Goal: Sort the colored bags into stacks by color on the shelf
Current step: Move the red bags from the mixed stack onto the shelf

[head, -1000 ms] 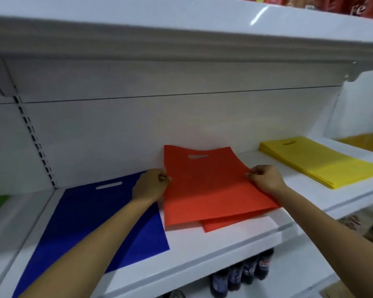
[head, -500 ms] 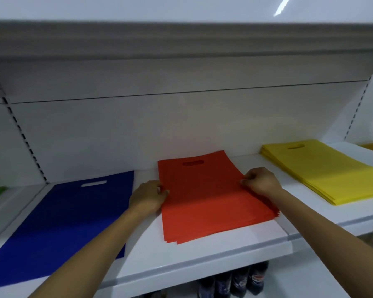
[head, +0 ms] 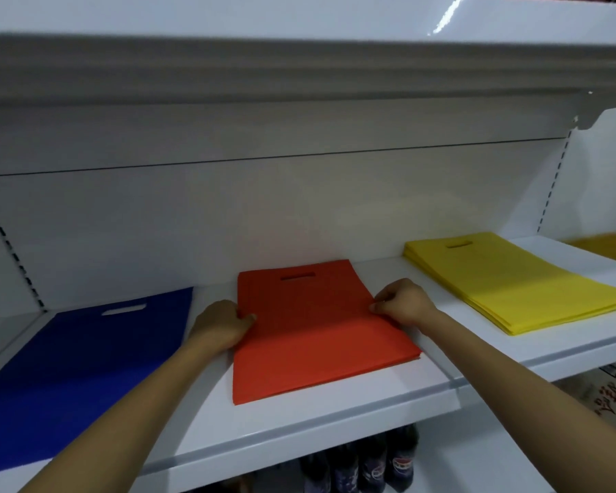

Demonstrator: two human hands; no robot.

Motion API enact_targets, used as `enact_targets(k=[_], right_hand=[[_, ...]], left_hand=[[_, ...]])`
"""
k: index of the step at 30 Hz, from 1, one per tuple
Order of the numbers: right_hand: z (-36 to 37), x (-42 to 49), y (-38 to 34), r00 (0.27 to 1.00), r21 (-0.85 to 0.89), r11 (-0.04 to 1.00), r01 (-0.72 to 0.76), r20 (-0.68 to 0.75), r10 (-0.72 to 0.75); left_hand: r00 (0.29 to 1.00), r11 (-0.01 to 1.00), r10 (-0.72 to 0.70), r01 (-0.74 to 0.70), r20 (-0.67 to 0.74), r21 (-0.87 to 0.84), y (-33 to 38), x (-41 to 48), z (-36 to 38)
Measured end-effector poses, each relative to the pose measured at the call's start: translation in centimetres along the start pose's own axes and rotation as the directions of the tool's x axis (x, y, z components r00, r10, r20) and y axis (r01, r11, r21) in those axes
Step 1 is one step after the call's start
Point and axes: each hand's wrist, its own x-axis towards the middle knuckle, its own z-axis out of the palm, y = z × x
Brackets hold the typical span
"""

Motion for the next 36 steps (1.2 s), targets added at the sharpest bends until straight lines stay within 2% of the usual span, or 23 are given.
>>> enact_targets(k=[9,21,32,36], right_hand=[[0.1,-0.7,-0.3,0.998,0.016,1.0,0.005,-0.064,-0.004],[0.3,0.3,0.5,1.0,0.044,0.999,0.014,-0.022,-0.013],[0.4,0.0,0.2,1.0,0.049,0.999,0.013,0.003,-0.014],[0.2,0.2,0.4,0.999,0.078,0.997,-0.015,-0.035,0.018]], left_hand=[[0.999,0.999,0.023,-0.024,-0.037,-0.035,-0.8,0.6,0.3],[1.0,0.983,-0.012,0.012,0.001,-0.184,-0.5,-0.1,0.1],[0.998,0.972,-0.04,0.05,0.051,-0.229,-0.4,-0.1,0.1],[0.997,0.971,-0.071,0.074,0.022,-0.228,-0.1,-0.5,-0.2]])
